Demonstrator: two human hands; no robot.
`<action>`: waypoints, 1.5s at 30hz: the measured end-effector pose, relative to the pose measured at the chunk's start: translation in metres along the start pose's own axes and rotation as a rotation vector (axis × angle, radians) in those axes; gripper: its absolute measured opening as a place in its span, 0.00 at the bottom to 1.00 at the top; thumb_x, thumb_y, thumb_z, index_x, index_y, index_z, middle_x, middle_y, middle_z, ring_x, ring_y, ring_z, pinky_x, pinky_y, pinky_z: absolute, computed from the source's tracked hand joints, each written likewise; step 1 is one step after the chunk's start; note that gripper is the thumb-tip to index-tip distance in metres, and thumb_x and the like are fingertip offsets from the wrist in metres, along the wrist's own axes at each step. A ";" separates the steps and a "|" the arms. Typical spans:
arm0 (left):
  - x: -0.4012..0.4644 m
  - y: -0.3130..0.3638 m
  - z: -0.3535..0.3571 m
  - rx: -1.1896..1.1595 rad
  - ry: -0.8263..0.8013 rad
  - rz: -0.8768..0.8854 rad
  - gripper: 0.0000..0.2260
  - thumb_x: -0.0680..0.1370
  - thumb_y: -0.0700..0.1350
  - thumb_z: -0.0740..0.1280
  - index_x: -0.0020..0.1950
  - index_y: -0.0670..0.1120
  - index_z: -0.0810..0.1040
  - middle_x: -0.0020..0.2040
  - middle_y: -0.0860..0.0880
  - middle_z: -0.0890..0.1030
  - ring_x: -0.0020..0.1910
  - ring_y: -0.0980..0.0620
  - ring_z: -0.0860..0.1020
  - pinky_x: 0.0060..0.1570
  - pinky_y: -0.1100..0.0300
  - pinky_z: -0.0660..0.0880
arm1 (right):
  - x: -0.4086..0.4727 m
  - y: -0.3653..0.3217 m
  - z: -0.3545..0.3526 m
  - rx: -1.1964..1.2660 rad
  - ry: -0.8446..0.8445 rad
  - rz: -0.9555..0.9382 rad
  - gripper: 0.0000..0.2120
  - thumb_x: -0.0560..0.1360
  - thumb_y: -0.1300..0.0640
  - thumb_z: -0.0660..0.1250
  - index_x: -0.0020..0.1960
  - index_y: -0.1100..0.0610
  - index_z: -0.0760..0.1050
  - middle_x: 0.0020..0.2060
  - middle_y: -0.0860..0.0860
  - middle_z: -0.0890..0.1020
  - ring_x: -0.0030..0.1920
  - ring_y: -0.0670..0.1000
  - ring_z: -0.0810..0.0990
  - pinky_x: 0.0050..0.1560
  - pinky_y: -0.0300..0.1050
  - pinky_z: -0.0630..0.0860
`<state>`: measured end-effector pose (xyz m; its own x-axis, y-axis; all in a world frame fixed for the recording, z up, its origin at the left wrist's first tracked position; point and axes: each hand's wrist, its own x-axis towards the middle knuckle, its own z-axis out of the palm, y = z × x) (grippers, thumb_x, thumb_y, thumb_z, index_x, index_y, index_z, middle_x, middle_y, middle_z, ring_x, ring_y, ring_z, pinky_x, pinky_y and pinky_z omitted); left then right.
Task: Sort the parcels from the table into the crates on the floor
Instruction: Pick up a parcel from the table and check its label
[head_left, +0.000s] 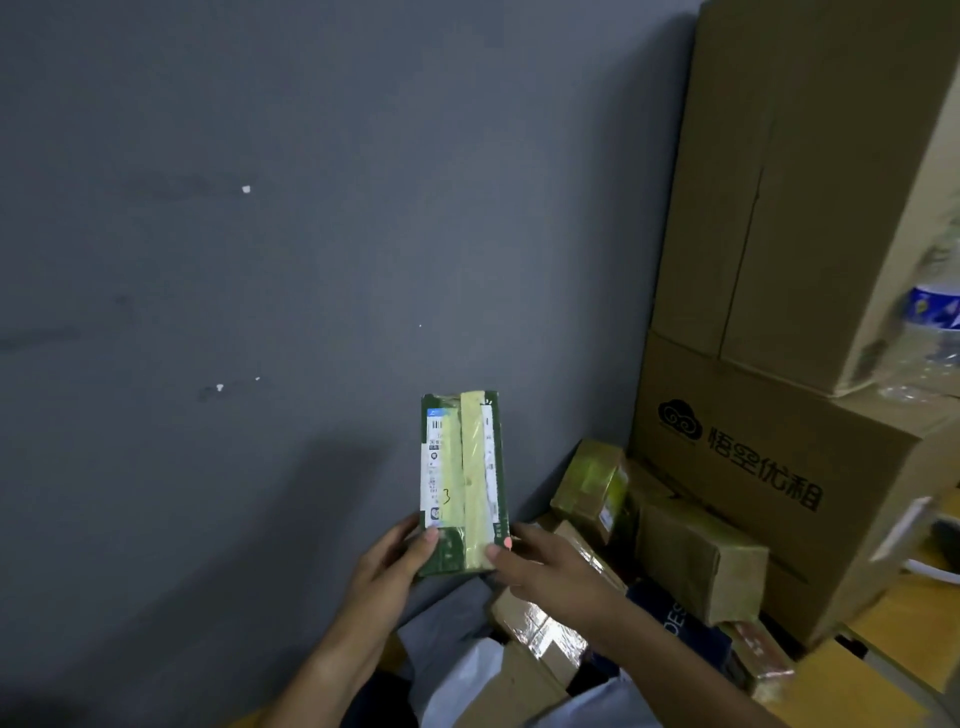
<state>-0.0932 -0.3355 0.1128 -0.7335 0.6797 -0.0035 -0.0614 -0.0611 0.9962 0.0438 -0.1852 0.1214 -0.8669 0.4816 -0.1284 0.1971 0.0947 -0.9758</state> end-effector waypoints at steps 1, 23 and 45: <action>-0.005 0.003 0.006 -0.002 -0.006 0.009 0.14 0.78 0.45 0.69 0.64 0.49 0.80 0.57 0.50 0.85 0.58 0.51 0.83 0.58 0.57 0.79 | -0.005 0.000 -0.006 0.012 0.001 -0.018 0.13 0.80 0.49 0.68 0.65 0.44 0.79 0.52 0.38 0.86 0.54 0.37 0.83 0.51 0.31 0.76; -0.082 0.057 0.168 0.030 -0.126 0.222 0.25 0.71 0.44 0.73 0.68 0.51 0.76 0.57 0.55 0.85 0.57 0.56 0.83 0.48 0.67 0.79 | -0.117 -0.021 -0.150 0.249 0.130 -0.292 0.37 0.67 0.36 0.74 0.72 0.47 0.74 0.63 0.44 0.82 0.64 0.46 0.81 0.69 0.54 0.75; -0.114 0.043 0.262 0.078 -0.124 0.213 0.25 0.71 0.45 0.76 0.68 0.48 0.78 0.59 0.51 0.85 0.61 0.51 0.82 0.61 0.56 0.78 | -0.193 0.004 -0.221 0.238 0.212 -0.254 0.20 0.78 0.48 0.69 0.69 0.44 0.76 0.60 0.40 0.84 0.62 0.43 0.81 0.69 0.51 0.75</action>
<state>0.1652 -0.2238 0.1785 -0.6349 0.7425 0.2133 0.1420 -0.1593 0.9770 0.3127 -0.0854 0.1813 -0.7561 0.6399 0.1370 -0.1444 0.0411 -0.9887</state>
